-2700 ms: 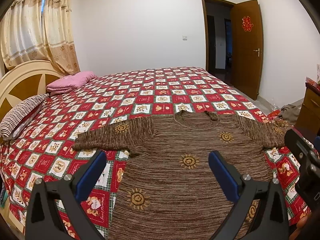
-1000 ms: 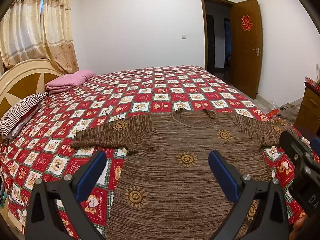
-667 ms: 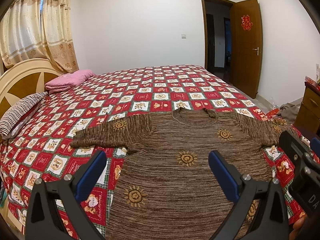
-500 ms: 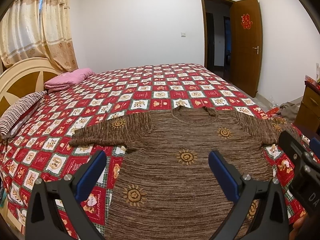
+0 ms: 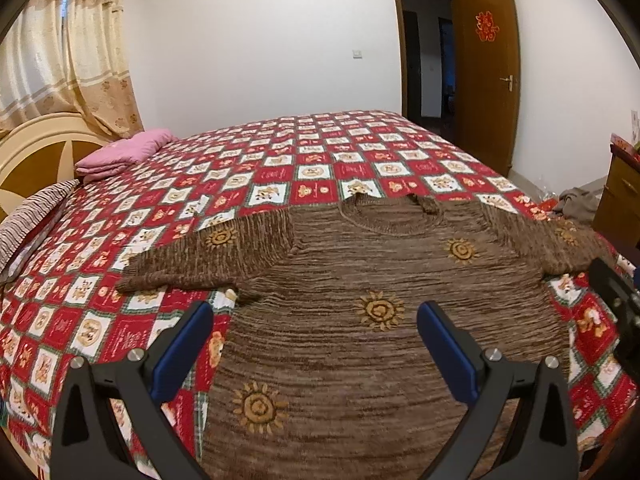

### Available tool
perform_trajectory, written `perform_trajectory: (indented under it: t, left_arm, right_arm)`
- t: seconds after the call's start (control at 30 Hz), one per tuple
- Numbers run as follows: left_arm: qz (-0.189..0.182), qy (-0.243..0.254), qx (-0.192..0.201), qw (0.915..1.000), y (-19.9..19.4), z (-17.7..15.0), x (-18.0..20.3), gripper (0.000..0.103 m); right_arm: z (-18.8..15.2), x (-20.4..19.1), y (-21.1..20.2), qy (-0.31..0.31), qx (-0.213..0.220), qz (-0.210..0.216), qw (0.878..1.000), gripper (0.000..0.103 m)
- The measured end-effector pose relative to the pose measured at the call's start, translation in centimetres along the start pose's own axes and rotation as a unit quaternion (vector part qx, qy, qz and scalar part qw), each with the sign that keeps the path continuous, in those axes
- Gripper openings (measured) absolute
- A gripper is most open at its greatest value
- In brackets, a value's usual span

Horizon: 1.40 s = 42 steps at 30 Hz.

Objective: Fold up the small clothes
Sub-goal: 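Grasp the brown sweater's sleeve cuff with the right gripper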

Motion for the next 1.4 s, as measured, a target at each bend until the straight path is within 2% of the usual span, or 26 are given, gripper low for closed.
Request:
perform_trajectory:
  t: [0.1,0.13,0.17,0.23,0.3,0.4,0.53,0.63,0.77,0.9,1.0,1.1,1.23,1.27,1.3,1.4]
  left_arm:
    - [-0.007,-0.006,0.008,0.9999,1.8,-0.1,-0.7,0.103]
    - [-0.006,-0.007,0.008,0.9999,2.4,-0.2,-1.0,0.103]
    - [-0.003,-0.008,0.005,0.9999,3.2,-0.3,-1.4,0.103]
    - [-0.001,-0.017,0.001,0.9999,4.8,-0.4,-2.0,0.103]
    - [-0.004,-0.025,-0.004,0.9997,6.2,-0.5,-2.3,0.103]
    - [-0.013,-0.036,-0.011,0.9992,7.8,-0.9,-2.8,0.103]
    - [-0.006,-0.042,-0.022,0.9989,9.8,-2.4,-3.7,0.103]
    - [0.002,-0.058,-0.034,0.9977,10.9,-3.9,-4.3,0.103]
    - [0.010,-0.077,-0.054,0.9955,12.0,-5.9,-4.9,0.103]
    - [-0.006,-0.106,-0.087,0.9906,12.9,-7.4,-5.0,0.103]
    - [-0.013,-0.117,-0.080,0.9898,12.8,-7.4,-5.0,0.103]
    - [-0.008,-0.107,-0.081,0.9910,12.9,-7.6,-4.8,0.103]
    - [0.009,-0.075,-0.091,0.9929,13.3,-7.9,-4.4,0.103]
    - [0.009,-0.075,-0.091,0.9930,13.3,-7.8,-4.4,0.103]
    - [0.007,-0.077,-0.090,0.9929,13.2,-7.8,-4.5,0.103]
    - [0.000,-0.088,-0.087,0.9923,13.2,-7.8,-4.7,0.103]
  right_arm:
    - [-0.9,1.8,1.5,0.007,-0.010,-0.012,1.000,0.101]
    - [-1.1,2.6,2.0,0.011,-0.016,-0.018,1.000,0.096]
    - [-1.4,3.9,2.7,0.022,-0.024,-0.026,0.999,0.089]
    - [-1.6,5.9,3.7,0.045,-0.036,-0.032,0.998,0.051]
    - [-1.8,9.0,5.0,0.081,-0.056,-0.043,0.994,0.041]
    - [-1.2,15.5,6.2,0.155,-0.059,-0.079,0.983,0.041]
    - [-1.1,24.9,7.2,0.288,-0.057,-0.119,0.948,0.041]
    - [-1.5,29.2,8.4,0.314,-0.063,-0.138,0.937,0.041]
    - [-3.0,31.1,10.3,0.352,-0.081,-0.147,0.921,0.041]
    - [-4.4,31.5,12.9,0.346,-0.104,-0.144,0.921,0.041]
    - [-5.4,32.1,14.6,0.351,-0.120,-0.157,0.915,0.041]
    - [-6.5,32.8,15.6,0.366,-0.122,-0.163,0.908,0.042]
    - [-6.1,32.9,16.5,0.345,-0.114,-0.171,0.916,0.041]
    - [-6.1,32.9,16.7,0.335,-0.119,-0.174,0.919,0.036]
    - [-6.1,32.8,16.6,0.323,-0.126,-0.179,0.921,0.022]
    - [-6.0,33.0,16.6,0.301,-0.141,-0.188,0.924,0.015]
Point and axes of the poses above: each gripper's, at about its wrist camera, not at the fingertips, and y roughly the way its jaws point, x to its right, z to its top, the point moved 10 cm from there along y, roughly the way its jaws point, and after that the axes turned 15 degrees about x, right-handed, at the moved point
